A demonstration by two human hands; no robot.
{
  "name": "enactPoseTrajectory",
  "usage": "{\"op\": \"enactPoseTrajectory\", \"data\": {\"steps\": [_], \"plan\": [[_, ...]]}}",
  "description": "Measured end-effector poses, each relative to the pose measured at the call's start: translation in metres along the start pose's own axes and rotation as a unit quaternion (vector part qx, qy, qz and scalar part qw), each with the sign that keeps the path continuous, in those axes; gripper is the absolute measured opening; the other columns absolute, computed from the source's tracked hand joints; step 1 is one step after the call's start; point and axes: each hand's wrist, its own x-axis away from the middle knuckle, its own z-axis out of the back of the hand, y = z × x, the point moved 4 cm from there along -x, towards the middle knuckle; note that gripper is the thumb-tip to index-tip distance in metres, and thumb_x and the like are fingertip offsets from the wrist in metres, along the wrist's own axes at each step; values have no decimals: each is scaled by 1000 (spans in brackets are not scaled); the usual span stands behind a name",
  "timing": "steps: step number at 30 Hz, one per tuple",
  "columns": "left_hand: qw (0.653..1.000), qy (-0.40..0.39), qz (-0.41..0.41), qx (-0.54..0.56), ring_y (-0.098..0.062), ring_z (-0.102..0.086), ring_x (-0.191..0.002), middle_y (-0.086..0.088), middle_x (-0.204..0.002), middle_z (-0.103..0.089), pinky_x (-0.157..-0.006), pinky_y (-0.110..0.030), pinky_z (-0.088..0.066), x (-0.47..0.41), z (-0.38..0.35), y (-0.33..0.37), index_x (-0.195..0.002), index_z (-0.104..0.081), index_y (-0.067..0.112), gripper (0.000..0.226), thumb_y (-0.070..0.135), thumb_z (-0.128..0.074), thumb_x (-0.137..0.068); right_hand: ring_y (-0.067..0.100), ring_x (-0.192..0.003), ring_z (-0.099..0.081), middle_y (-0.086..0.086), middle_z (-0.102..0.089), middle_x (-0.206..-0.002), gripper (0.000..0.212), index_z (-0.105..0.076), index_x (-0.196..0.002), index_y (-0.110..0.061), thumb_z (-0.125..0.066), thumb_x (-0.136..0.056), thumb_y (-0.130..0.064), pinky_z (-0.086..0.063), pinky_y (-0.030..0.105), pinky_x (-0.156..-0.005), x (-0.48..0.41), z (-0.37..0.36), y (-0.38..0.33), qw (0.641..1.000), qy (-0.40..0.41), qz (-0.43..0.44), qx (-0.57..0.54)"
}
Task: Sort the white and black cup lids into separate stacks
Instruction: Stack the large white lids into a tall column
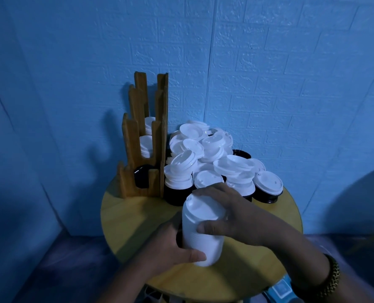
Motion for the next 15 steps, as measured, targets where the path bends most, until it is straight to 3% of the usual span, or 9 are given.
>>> {"op": "enactPoseTrajectory", "data": {"steps": [5, 8, 10, 12, 13, 15], "plan": [[1000, -14, 6, 2, 3, -65, -110, 26, -118, -69, -89, -27, -56, 0, 0, 2, -130, -54, 44, 75, 28, -94, -69, -1, -137, -34, -26, -39, -140, 61, -44, -138, -43, -75, -87, -37, -36, 25, -110, 8, -4, 6, 994, -12, 31, -105], [1000, -8, 10, 3, 4, -64, -111, 27, -120, -68, -92, -30, -57, 1, 0, 1, -130, -54, 45, 74, 32, -94, -69, -2, -136, -36, -26, -39, -142, 64, -43, -140, -43, -74, -85, -47, -36, 22, -109, 7, -3, 5, 997, -24, 48, -63], [1000, -10, 18, 4, 4, -64, -111, 29, -121, -67, -93, -31, -56, 0, -1, 0, -130, -53, 48, 78, 41, -94, -64, -4, -134, -39, -26, -43, -143, 64, -43, -142, -43, -70, -85, -55, -38, 20, -108, 7, 7, 11, 995, -24, 33, -92], [999, -17, 32, 11, 7, -63, -110, 34, -119, -66, -94, -29, -55, 0, -2, 0, -129, -51, 51, 80, 46, -94, -61, -6, -127, -48, -21, -52, -140, 54, -51, -138, -41, -58, -89, -63, -42, 20, -105, -1, 28, 30, 987, 66, -12, -146], [999, -20, 34, 9, 10, -62, -109, 37, -118, -64, -94, -26, -54, -1, -2, 0, -128, -50, 52, 79, 45, -94, -62, -4, -121, -52, -16, -57, -136, 49, -57, -131, -37, -52, -91, -65, -44, 23, -103, -6, 42, 45, 982, 144, -35, -118], [999, -26, 34, 3, 14, -60, -109, 42, -116, -62, -91, -20, -52, -1, -2, 1, -126, -49, 54, 76, 42, -93, -65, 13, -119, -55, -8, -62, -125, 49, -66, -114, -36, -38, -94, -71, -46, 43, -100, -20, 66, 76, 968, 240, -59, 51]]}}
